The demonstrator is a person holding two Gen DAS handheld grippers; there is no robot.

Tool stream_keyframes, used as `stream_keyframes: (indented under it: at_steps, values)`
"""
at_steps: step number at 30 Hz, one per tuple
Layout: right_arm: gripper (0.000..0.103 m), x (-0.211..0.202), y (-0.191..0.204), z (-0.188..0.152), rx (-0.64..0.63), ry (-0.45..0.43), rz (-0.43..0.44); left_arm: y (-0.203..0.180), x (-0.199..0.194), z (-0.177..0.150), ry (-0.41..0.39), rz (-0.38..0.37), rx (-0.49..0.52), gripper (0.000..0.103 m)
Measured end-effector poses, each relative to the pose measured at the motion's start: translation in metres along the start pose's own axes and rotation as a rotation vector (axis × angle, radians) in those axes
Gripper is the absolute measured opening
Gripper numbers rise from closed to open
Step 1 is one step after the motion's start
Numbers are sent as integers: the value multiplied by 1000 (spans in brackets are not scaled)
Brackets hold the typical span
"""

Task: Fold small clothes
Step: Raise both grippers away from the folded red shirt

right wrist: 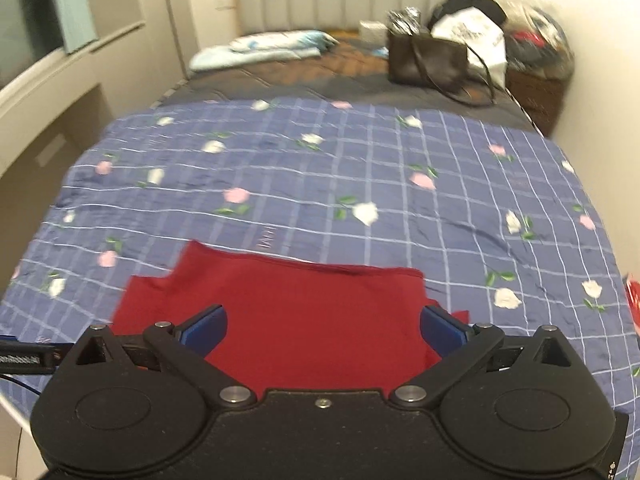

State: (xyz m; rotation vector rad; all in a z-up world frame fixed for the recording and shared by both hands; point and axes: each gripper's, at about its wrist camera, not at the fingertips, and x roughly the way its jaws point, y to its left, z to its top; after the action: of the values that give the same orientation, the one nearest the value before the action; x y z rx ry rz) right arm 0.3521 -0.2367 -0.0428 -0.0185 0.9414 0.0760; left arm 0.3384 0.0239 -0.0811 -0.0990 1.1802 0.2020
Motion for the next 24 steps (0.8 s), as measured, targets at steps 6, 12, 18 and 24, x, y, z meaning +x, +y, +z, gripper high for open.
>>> stream_keyframes:
  at_steps: [6,12,18,24]
  values:
    - [102,-61,34,-22,11,-47,40,24,-51,-34,-72,-28,-18,102]
    - [102,-116,64,-53,10,-102,83,42,-94,-75,-123,-38,5,102]
    - [102,-154,87,-77,-22,-122,92,50,-124,-109,-151,-44,36,102]
    - [102,-170,93,-88,-25,-125,89,55,-138,-124,-156,-20,33,102]
